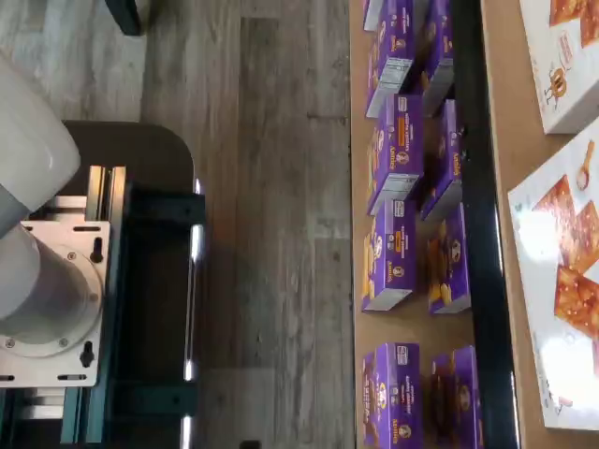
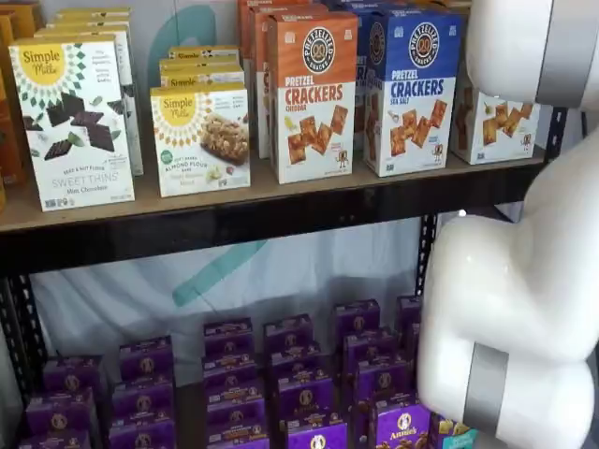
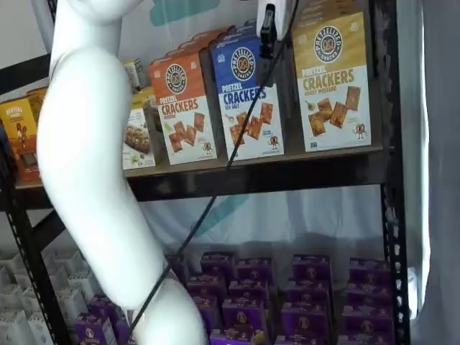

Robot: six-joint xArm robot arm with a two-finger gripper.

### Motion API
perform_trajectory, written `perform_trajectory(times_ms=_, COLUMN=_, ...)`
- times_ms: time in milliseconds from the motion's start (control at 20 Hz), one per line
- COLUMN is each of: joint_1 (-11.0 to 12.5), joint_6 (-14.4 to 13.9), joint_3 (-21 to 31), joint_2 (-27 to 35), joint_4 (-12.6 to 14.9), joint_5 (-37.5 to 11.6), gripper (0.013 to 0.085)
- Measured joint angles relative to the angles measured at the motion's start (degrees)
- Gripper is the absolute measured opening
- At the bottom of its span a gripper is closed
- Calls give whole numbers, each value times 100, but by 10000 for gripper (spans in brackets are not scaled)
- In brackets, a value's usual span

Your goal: Retrieve the yellow and white box located on the top shelf, the sixth one from the left

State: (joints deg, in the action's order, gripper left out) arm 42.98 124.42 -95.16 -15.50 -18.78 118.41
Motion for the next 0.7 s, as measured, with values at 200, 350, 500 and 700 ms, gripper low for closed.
perform_trajectory(times_ms=200, joint_1=-352, joint_6=-6, joint_3=-30, joint_2=-54, joint_4=688, joint_5=-63, gripper=850)
perform_trajectory(times_ms=350, joint_1=-379, joint_6=-27, joint_3=102, joint_2=-174, joint_4=704, joint_5=-225, gripper=850)
perform_trajectory(times_ms=500, joint_1=-263, joint_6=23, joint_3=306, joint_2=-335, joint_4=526, joint_5=-579, gripper=850)
perform_trajectory(times_ms=700, joint_1=-47, joint_6=172, joint_3=477, joint_2=-457, joint_4=255, joint_5=-1120, gripper=850)
